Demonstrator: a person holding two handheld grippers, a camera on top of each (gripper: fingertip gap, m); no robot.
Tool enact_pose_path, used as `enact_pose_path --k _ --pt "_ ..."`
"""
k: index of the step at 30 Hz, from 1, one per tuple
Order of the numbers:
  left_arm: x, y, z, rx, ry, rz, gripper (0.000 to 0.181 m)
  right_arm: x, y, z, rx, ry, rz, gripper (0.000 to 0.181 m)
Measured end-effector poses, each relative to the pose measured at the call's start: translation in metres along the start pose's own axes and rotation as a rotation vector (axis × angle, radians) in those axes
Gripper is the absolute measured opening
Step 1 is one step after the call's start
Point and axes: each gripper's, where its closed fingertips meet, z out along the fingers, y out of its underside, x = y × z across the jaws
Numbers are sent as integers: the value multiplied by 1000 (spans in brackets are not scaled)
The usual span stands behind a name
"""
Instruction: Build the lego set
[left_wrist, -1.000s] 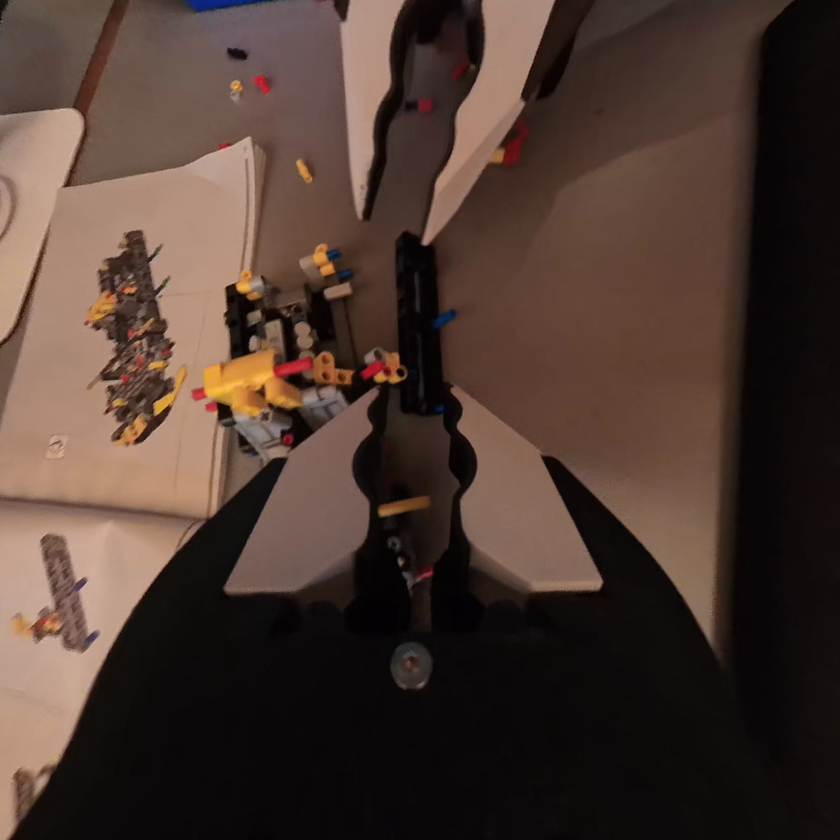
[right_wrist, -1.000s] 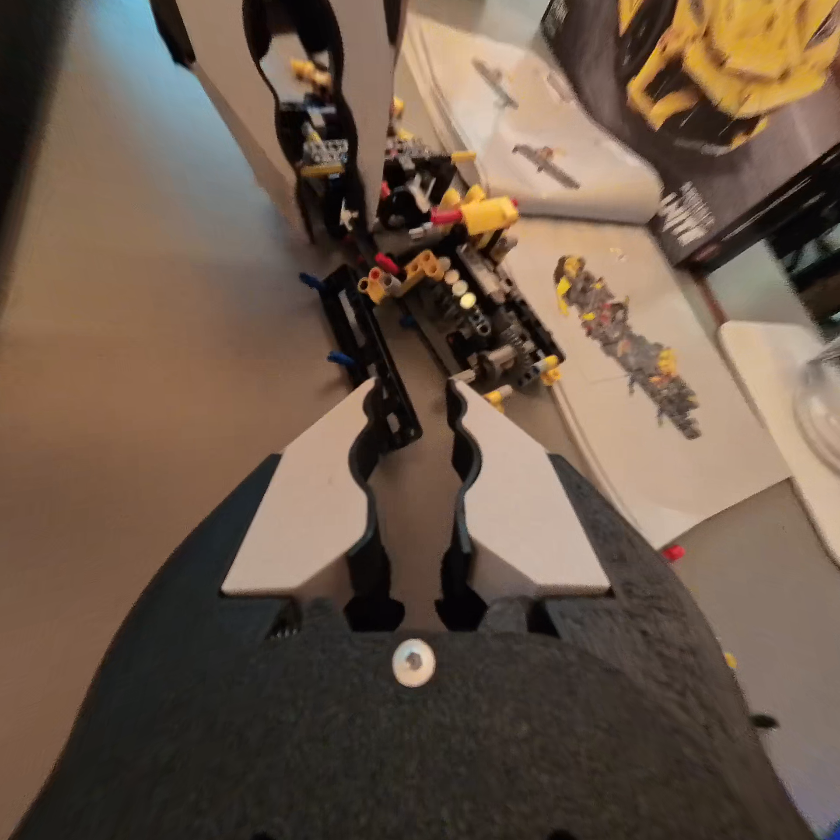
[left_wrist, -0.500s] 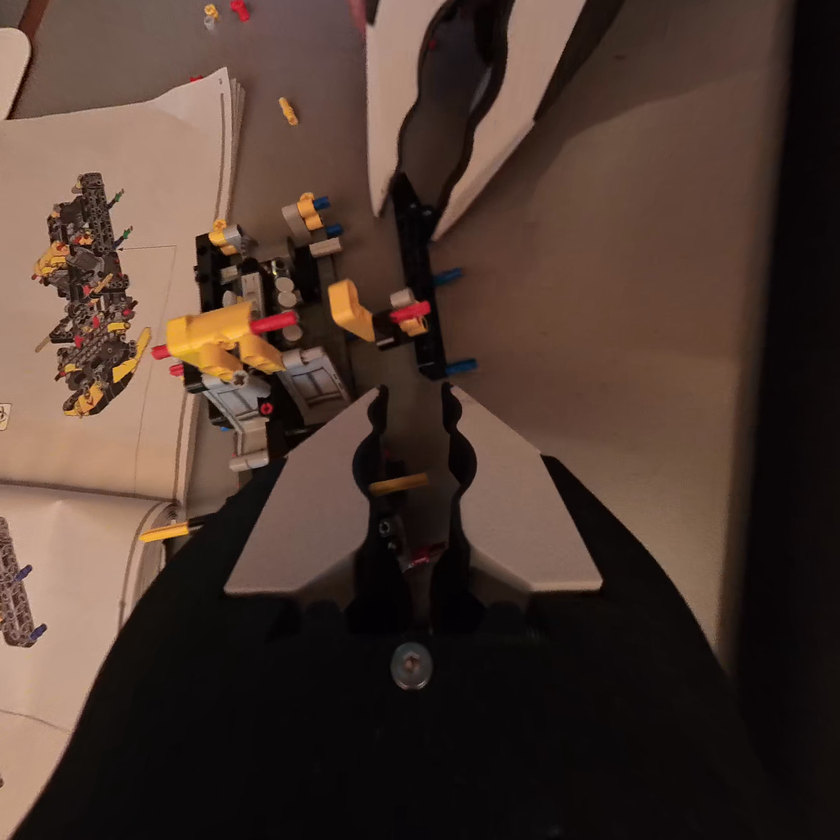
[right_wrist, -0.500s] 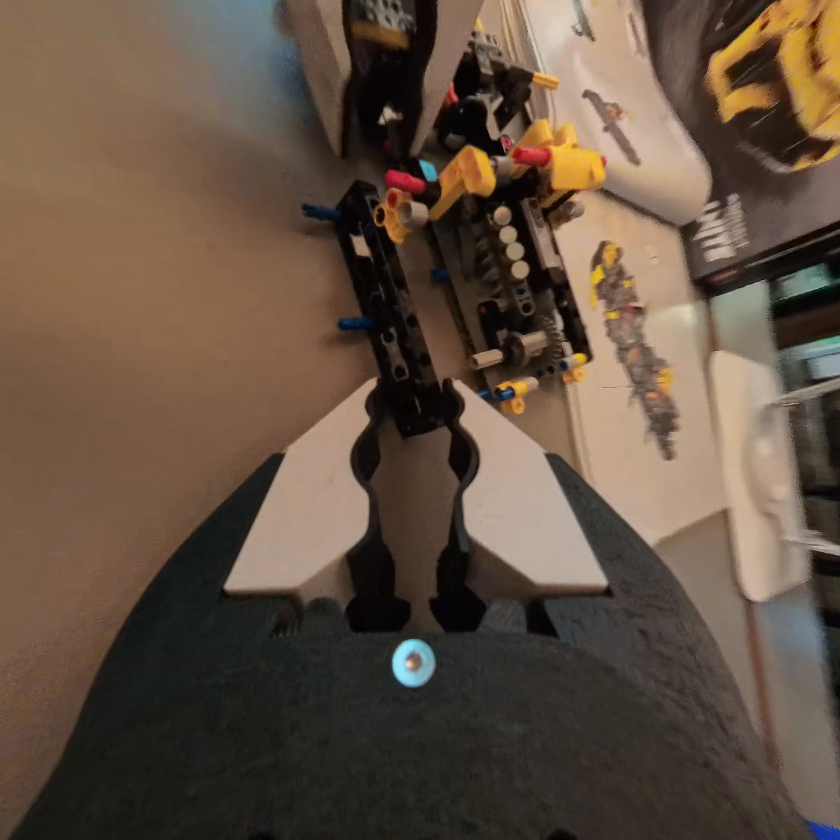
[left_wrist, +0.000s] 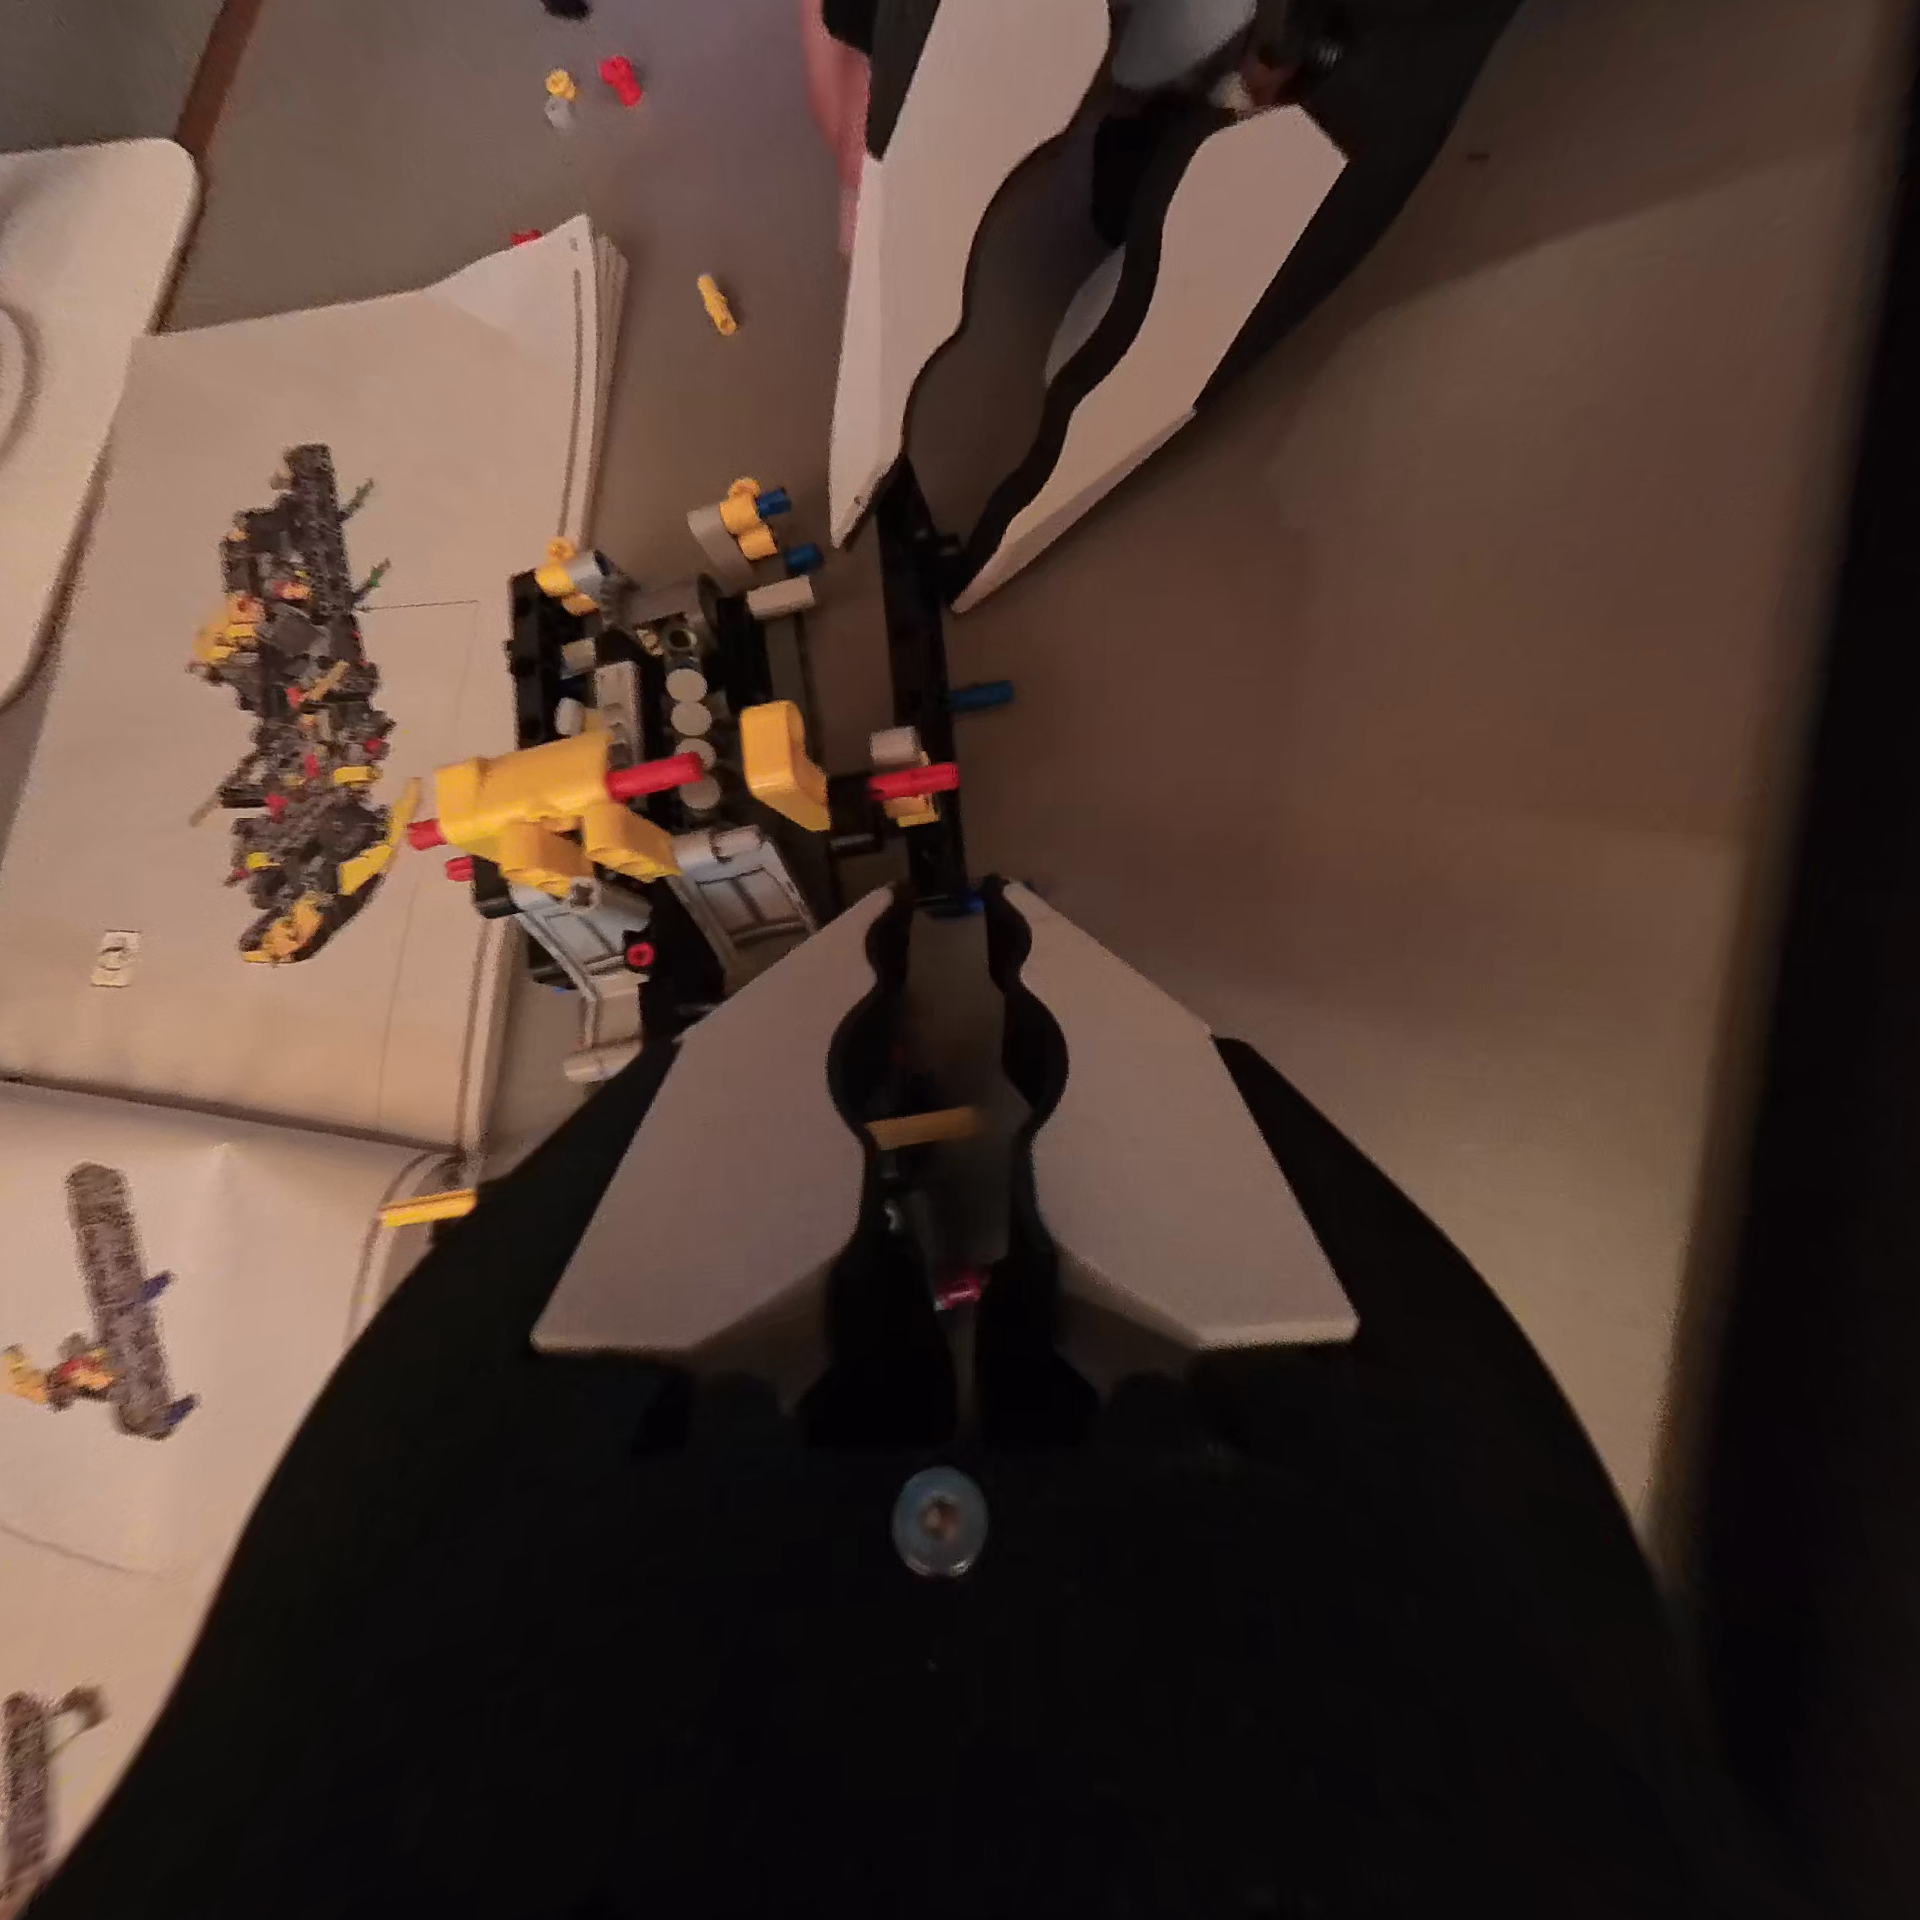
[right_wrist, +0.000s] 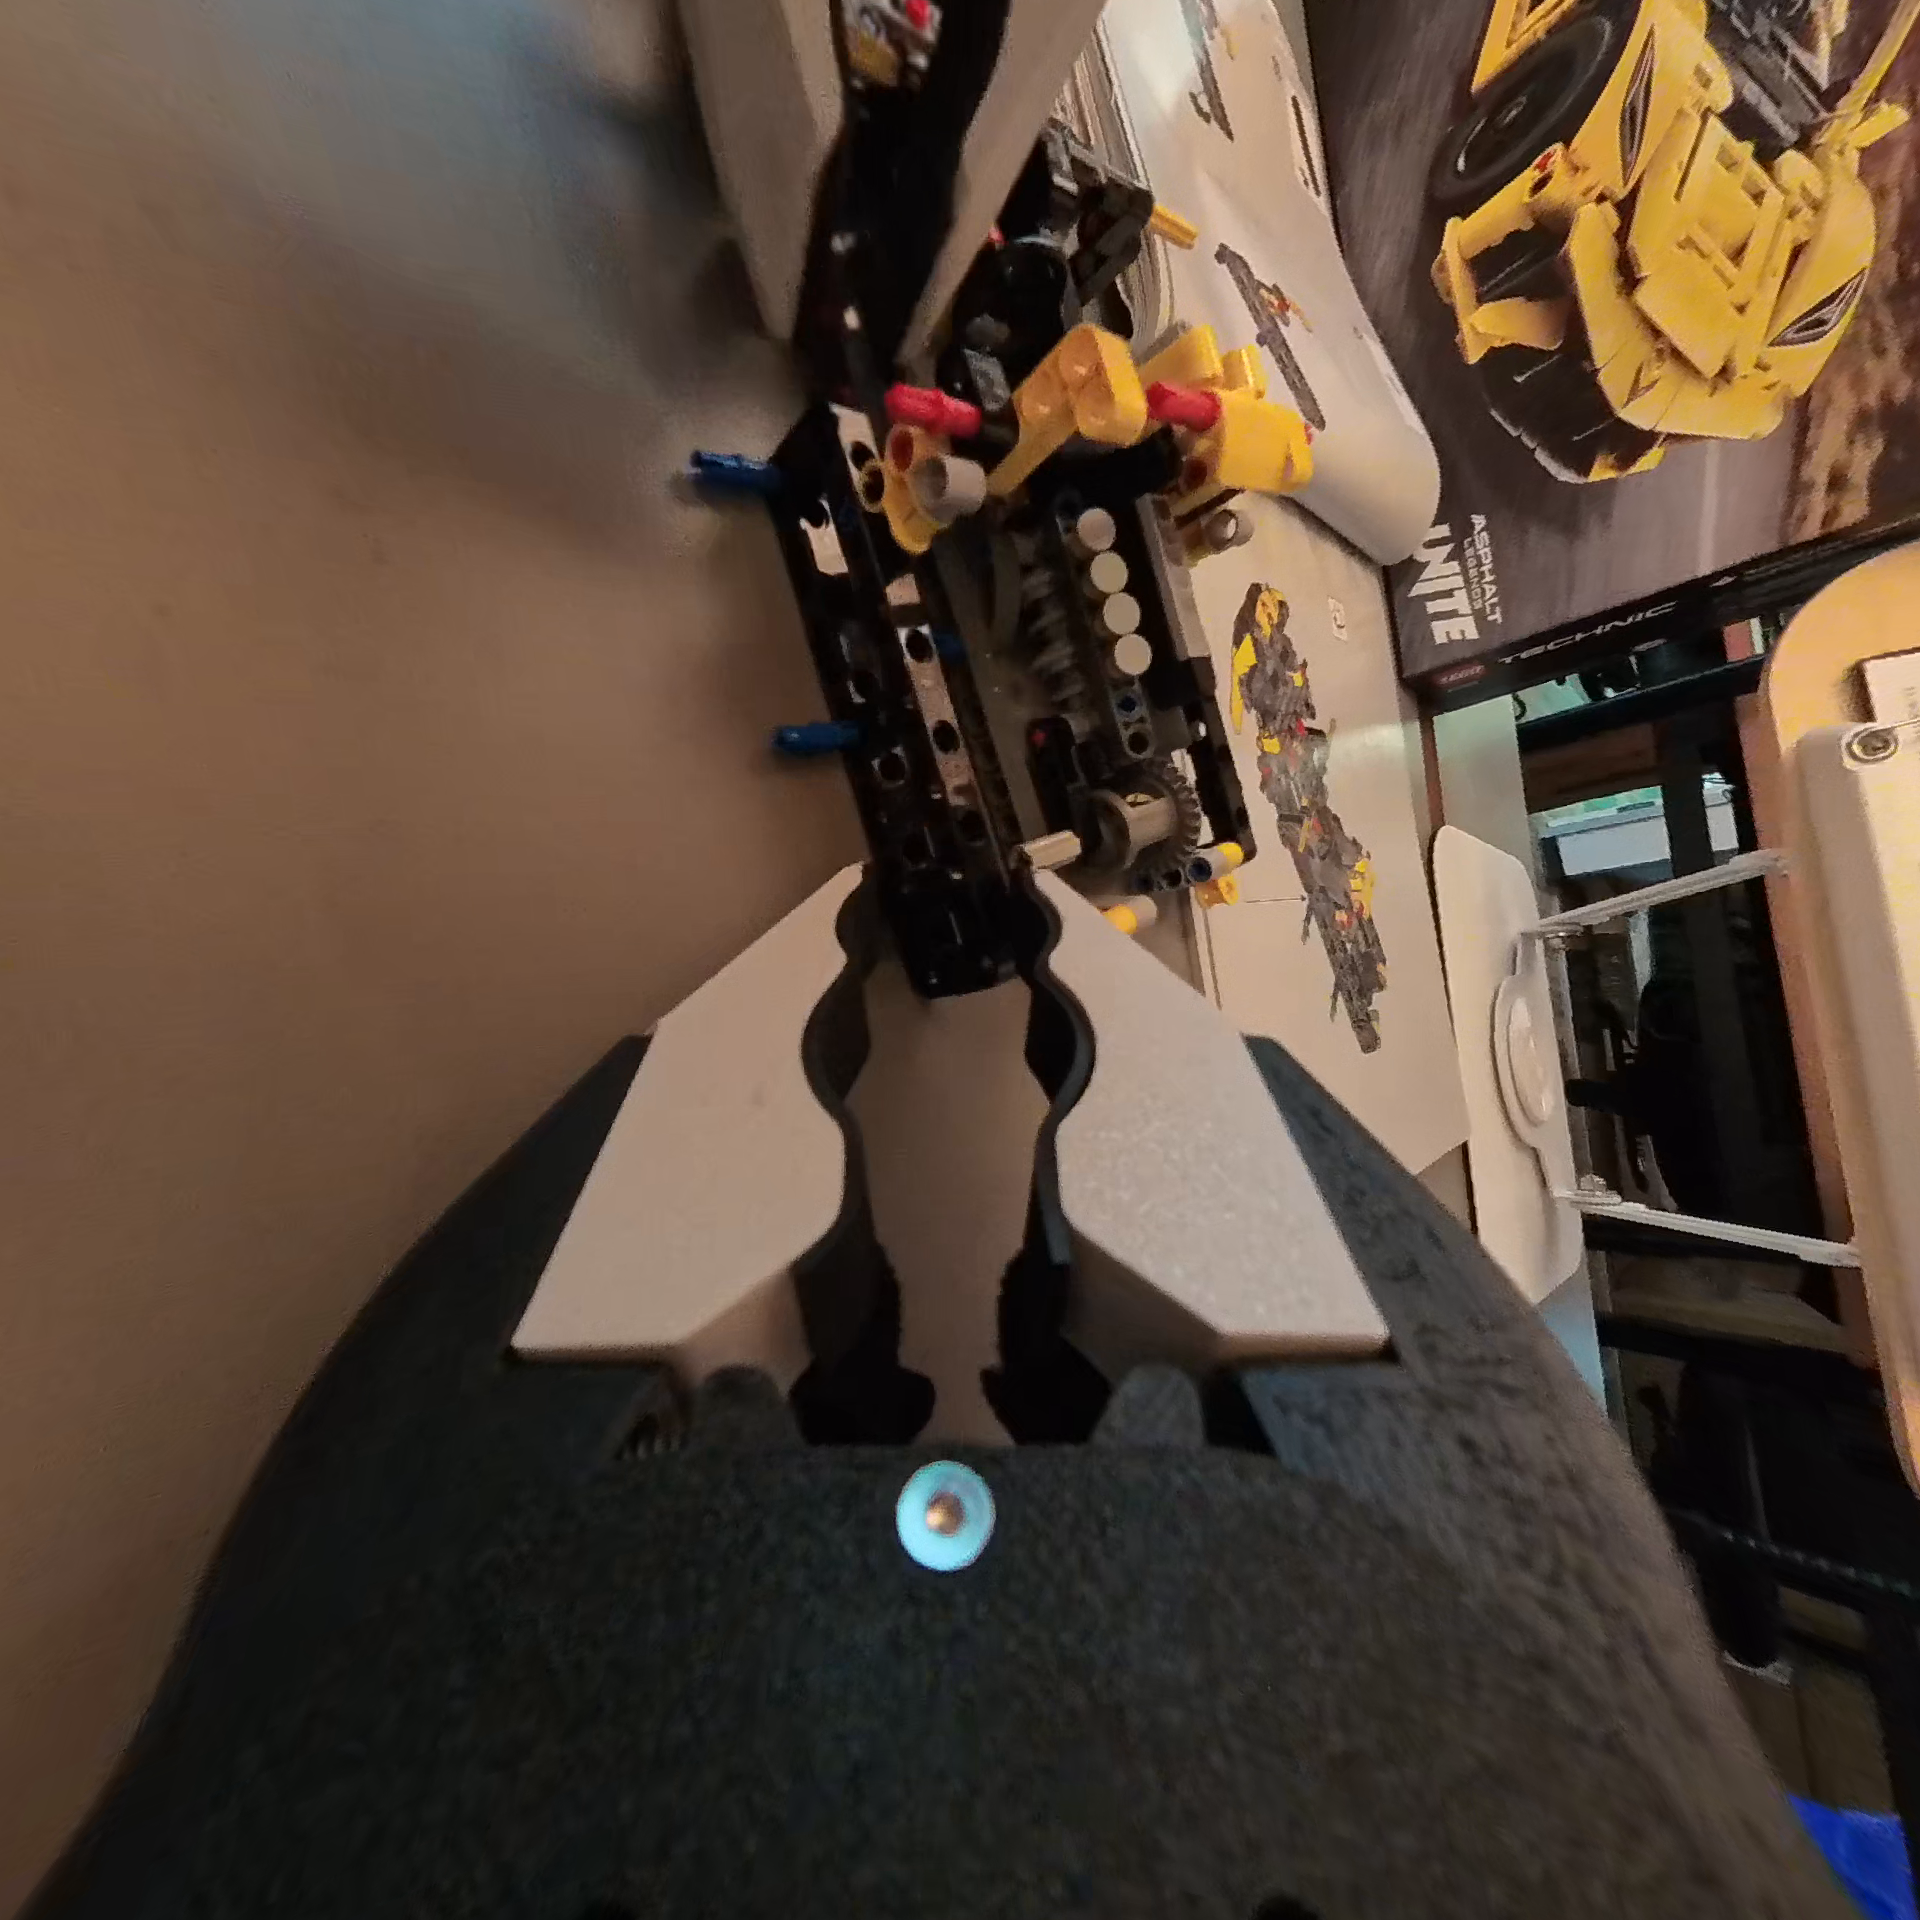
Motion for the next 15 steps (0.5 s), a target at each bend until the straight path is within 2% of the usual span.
enact_pose_path --k 3,15 --pt "0 3 8 -13 11 -30 16 0 0 1 -1 2 18 24" --pt "-10 -3 7 9 -22 -89 15 3 0 3 14 34 14 24"
